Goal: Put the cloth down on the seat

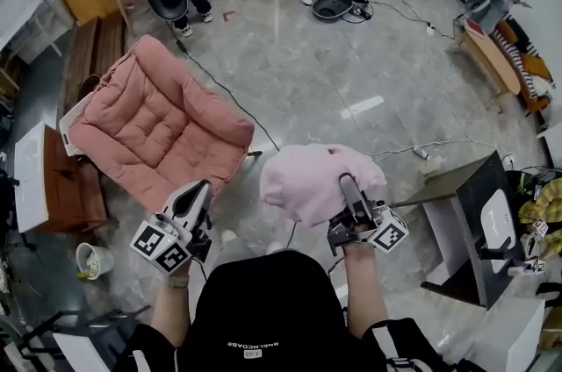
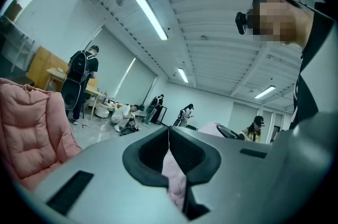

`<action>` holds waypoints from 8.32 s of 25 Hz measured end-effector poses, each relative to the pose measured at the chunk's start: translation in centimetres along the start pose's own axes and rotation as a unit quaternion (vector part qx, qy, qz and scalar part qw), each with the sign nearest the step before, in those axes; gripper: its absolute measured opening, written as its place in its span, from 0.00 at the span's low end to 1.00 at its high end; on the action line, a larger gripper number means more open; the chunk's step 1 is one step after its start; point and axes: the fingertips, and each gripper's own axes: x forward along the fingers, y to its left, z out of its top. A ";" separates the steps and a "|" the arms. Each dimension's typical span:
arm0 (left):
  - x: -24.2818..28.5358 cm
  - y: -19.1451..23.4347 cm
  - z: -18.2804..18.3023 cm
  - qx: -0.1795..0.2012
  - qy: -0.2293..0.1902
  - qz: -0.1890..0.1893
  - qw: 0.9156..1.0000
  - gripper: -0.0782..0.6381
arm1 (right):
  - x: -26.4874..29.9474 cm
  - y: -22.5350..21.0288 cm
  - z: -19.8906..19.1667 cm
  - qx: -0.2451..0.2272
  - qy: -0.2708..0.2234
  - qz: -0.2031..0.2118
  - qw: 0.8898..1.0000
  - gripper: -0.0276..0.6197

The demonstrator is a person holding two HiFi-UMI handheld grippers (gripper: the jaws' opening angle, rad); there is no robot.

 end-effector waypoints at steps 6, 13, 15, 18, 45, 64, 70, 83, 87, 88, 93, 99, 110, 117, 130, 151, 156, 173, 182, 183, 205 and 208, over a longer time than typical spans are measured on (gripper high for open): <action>0.8 1.5 -0.5 -0.005 0.003 0.009 1.000 0.13 | 0.8 -1.8 -0.2 0.012 0.007 -0.013 1.000 0.23; 2.9 3.8 -0.1 -0.019 0.006 -0.002 1.000 0.13 | 2.4 -3.5 -0.7 0.014 0.013 -0.026 0.999 0.23; 3.2 4.8 0.3 -0.019 0.008 -0.003 1.000 0.13 | 3.4 -3.9 -0.9 0.011 0.013 -0.027 0.999 0.23; 3.6 6.8 1.1 -0.021 0.010 -0.004 1.000 0.13 | 5.1 -4.6 -1.2 0.012 0.011 -0.032 0.999 0.23; 1.4 31.1 9.7 -0.058 0.006 -0.021 0.998 0.13 | 27.8 -10.5 -11.0 -0.016 0.026 -0.074 0.997 0.23; -5.7 39.0 11.5 -0.074 -0.036 0.089 0.993 0.13 | 40.0 -14.3 -18.7 0.029 0.148 -0.045 0.988 0.23; -6.6 40.5 11.8 -0.070 -0.052 0.143 0.986 0.13 | 43.9 -16.4 -21.6 0.040 0.224 -0.028 0.973 0.23; -9.1 40.6 11.0 -0.077 -0.099 0.277 0.953 0.14 | 50.5 -20.6 -29.8 0.081 0.386 0.016 0.919 0.23; -10.1 39.7 10.2 -0.078 -0.107 0.324 0.937 0.14 | 51.5 -21.8 -32.5 0.095 0.429 0.030 0.898 0.23; -10.2 39.3 9.9 -0.079 -0.108 0.335 0.933 0.14 | 51.6 -22.2 -33.1 0.097 0.440 0.031 0.892 0.23; -12.0 38.5 9.1 -0.092 -0.122 0.390 0.908 0.14 | 52.9 -23.7 -37.7 0.109 0.500 0.033 0.859 0.23; -14.2 38.1 8.6 -0.104 -0.145 0.453 0.873 0.14 | 54.3 -26.1 -43.2 0.115 0.561 0.022 0.820 0.23; -17.9 37.2 6.7 -0.130 -0.175 0.553 0.804 0.14 | 55.0 -30.6 -53.2 0.084 0.659 0.037 0.746 0.23; -19.9 35.3 5.0 -0.142 -0.191 0.597 0.767 0.14 | 52.3 -32.9 -59.4 0.058 0.720 0.050 0.690 0.23; -21.1 34.8 1.6 -0.166 -0.211 0.648 0.713 0.14 | 46.6 -37.6 -70.4 0.017 0.789 0.031 0.613 0.23; -22.4 32.3 -6.4 -0.224 -0.286 0.670 0.647 0.14 | 38.1 -41.8 -80.5 -0.066 0.840 0.021 0.538 0.23; -22.7 32.1 -7.5 -0.235 -0.284 0.672 0.642 0.14 | 37.4 -42.3 -82.4 -0.071 0.848 0.023 0.525 0.23; -24.5 33.3 -8.4 -0.255 -0.246 0.642 0.680 0.14 | 37.4 -42.2 -83.3 -0.052 0.849 0.000 0.526 0.38; -25.2 35.9 -5.6 -0.238 -0.225 0.599 0.731 0.14 | 41.4 -39.6 -80.0 -0.035 0.821 -0.004 0.570 0.38; -25.2 36.1 -5.3 -0.236 -0.222 0.591 0.738 0.14 | 41.8 -39.3 -79.5 -0.034 0.817 -0.004 0.575 0.38; -22.5 43.3 2.3 -0.195 -0.170 0.439 0.860 0.14 | 51.9 -29.3 -64.6 -0.038 0.700 0.023 0.713 0.30; -21.1 44.7 3.8 -0.184 -0.159 0.410 0.879 0.14 | 53.2 -27.9 -62.3 -0.040 0.676 0.029 0.735 0.25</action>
